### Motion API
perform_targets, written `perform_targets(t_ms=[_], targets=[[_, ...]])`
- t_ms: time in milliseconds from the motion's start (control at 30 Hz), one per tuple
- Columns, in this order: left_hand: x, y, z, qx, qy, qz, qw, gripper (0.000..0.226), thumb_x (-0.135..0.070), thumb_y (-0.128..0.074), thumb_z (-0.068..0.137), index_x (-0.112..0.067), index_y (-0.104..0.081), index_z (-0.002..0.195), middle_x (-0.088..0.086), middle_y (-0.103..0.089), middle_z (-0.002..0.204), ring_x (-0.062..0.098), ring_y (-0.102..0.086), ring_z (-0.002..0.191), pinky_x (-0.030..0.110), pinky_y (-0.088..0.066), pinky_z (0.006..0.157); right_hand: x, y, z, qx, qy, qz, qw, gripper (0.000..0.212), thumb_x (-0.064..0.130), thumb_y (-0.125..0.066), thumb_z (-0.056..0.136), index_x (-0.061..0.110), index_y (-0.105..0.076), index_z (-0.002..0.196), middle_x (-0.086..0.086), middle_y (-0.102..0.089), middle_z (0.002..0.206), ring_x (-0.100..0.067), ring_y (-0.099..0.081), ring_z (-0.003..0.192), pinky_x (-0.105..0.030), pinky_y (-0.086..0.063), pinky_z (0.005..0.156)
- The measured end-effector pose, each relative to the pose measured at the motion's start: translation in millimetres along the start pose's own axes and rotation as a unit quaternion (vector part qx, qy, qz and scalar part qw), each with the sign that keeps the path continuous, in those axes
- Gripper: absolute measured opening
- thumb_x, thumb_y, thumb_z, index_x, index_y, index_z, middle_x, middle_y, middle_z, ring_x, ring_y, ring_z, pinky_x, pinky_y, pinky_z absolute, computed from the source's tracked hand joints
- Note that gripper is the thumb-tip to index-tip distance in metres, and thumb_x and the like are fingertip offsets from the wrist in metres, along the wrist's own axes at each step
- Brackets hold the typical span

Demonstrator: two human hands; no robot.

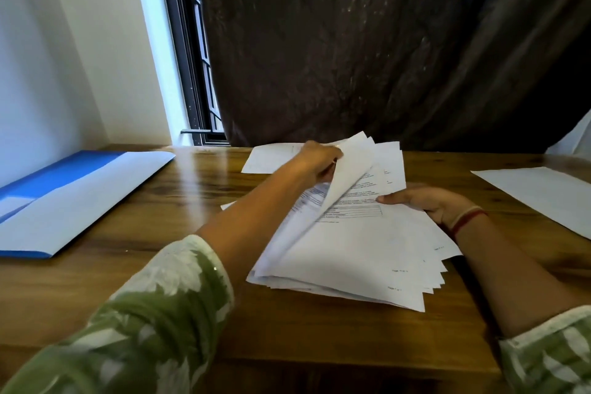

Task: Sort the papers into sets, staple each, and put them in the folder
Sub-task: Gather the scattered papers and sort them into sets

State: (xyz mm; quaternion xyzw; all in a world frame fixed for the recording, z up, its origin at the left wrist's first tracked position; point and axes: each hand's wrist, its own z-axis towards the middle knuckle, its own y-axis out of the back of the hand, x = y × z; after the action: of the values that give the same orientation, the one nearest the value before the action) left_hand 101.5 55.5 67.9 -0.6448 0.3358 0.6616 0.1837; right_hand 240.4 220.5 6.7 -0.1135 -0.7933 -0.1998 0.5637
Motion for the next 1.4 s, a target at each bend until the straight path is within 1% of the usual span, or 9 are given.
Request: perform_targets(t_ms=[200, 433, 533, 600, 733, 867, 1000, 1133, 1400], targets=[[12, -24, -1, 0.164, 0.026, 0.153, 0.974, 0.024, -0.020, -0.046, 0.098, -0.008, -0.067, 0.101, 0.009, -0.066, 0.100, 0.019, -0.064, 0.084, 0.028, -0.050, 0.074, 2, -2, 0, -0.026, 0.026, -0.030, 0.999, 0.012, 0.011, -0.057, 0.093, 0.016, -0.066, 0.099, -0.014, -0.070, 0.104, -0.029, -0.065, 0.085, -0.042, -0.053, 0.080], [12, -3, -9, 0.295, -0.151, 0.574, 0.749, 0.057, -0.036, -0.061, 0.092, -0.039, -0.038, 0.143, -0.008, -0.027, 0.155, 0.019, -0.024, 0.142, 0.038, -0.023, 0.113, 1, 4, -5, -0.027, -0.021, -0.022, 0.999, 0.011, 0.009, -0.061, 0.090, 0.010, -0.068, 0.098, -0.014, -0.073, 0.099, -0.035, -0.065, 0.089, -0.051, -0.048, 0.091], [40, 0, -5, 0.255, -0.174, 0.657, 0.688, 0.068, -0.058, -0.038, 0.095, -0.039, -0.005, 0.152, -0.009, -0.002, 0.161, 0.020, 0.000, 0.148, 0.045, -0.005, 0.118, 2, 6, -8, -0.002, -0.040, 0.005, 0.999, 0.054, 0.022, -0.084, 0.067, 0.016, -0.066, 0.117, -0.012, -0.071, 0.112, -0.038, -0.066, 0.103, -0.054, -0.046, 0.099], [63, 0, 1, 0.232, -0.169, 0.636, 0.716, 0.069, -0.063, -0.027, 0.095, -0.037, 0.002, 0.152, -0.005, 0.004, 0.162, 0.022, 0.004, 0.149, 0.046, -0.001, 0.120, 0, 8, -6, 0.001, -0.048, 0.027, 0.998, 0.076, 0.036, -0.090, 0.054, 0.017, -0.063, 0.123, -0.012, -0.069, 0.116, -0.037, -0.065, 0.108, -0.055, -0.044, 0.102], [84, -19, -4, 0.123, -0.123, 0.583, 0.794, 0.070, -0.066, -0.018, 0.094, -0.032, -0.003, 0.153, 0.003, -0.001, 0.162, 0.029, -0.004, 0.148, 0.052, -0.007, 0.117, 3, 6, -5, 0.003, -0.051, 0.095, 0.994, 0.049, 0.056, -0.061, 0.083, 0.019, -0.068, 0.116, -0.012, -0.070, 0.114, -0.033, -0.063, 0.110, -0.046, -0.045, 0.102], [77, -47, -10, 0.096, -0.123, 0.547, 0.823, 0.073, -0.071, -0.020, 0.091, -0.027, -0.022, 0.150, 0.007, -0.019, 0.158, 0.035, -0.020, 0.143, 0.057, -0.018, 0.112, 7, 2, -11, 0.017, -0.062, -0.015, 0.998, 0.035, 0.028, -0.068, 0.085, 0.016, -0.064, 0.118, -0.011, -0.072, 0.109, -0.032, -0.068, 0.098, -0.045, -0.052, 0.092], [45, -38, 8, 0.031, -0.149, 0.343, 0.927, 0.045, -0.047, -0.037, 0.099, -0.015, -0.057, 0.125, 0.009, -0.056, 0.131, 0.029, -0.053, 0.119, 0.036, -0.041, 0.094, 6, 12, -7, -0.029, -0.048, -0.113, 0.992, 0.030, 0.009, -0.069, 0.085, 0.017, -0.060, 0.113, -0.005, -0.061, 0.128, -0.024, -0.059, 0.108, -0.036, -0.046, 0.097], [48, 37, 46, -0.184, -0.180, 0.463, 0.848, 0.036, -0.026, -0.045, 0.098, -0.018, -0.045, 0.133, 0.010, -0.048, 0.139, 0.031, -0.044, 0.127, 0.049, -0.037, 0.105, 5, 36, -14, -0.108, -0.055, -0.194, 0.974, 0.048, 0.014, -0.076, 0.080, 0.018, -0.055, 0.123, -0.004, -0.056, 0.134, -0.026, -0.050, 0.117, -0.038, -0.035, 0.107], [101, 91, 85, -0.020, -0.085, 0.602, 0.794, 0.063, -0.052, -0.025, 0.100, -0.029, -0.002, 0.154, 0.000, 0.002, 0.162, 0.026, 0.008, 0.148, 0.063, 0.002, 0.114, -8, 80, -33, -0.214, -0.091, -0.199, 0.952, 0.049, 0.010, -0.082, 0.073, 0.017, -0.056, 0.115, -0.010, -0.059, 0.117, -0.029, -0.055, 0.097, -0.039, -0.043, 0.089]])
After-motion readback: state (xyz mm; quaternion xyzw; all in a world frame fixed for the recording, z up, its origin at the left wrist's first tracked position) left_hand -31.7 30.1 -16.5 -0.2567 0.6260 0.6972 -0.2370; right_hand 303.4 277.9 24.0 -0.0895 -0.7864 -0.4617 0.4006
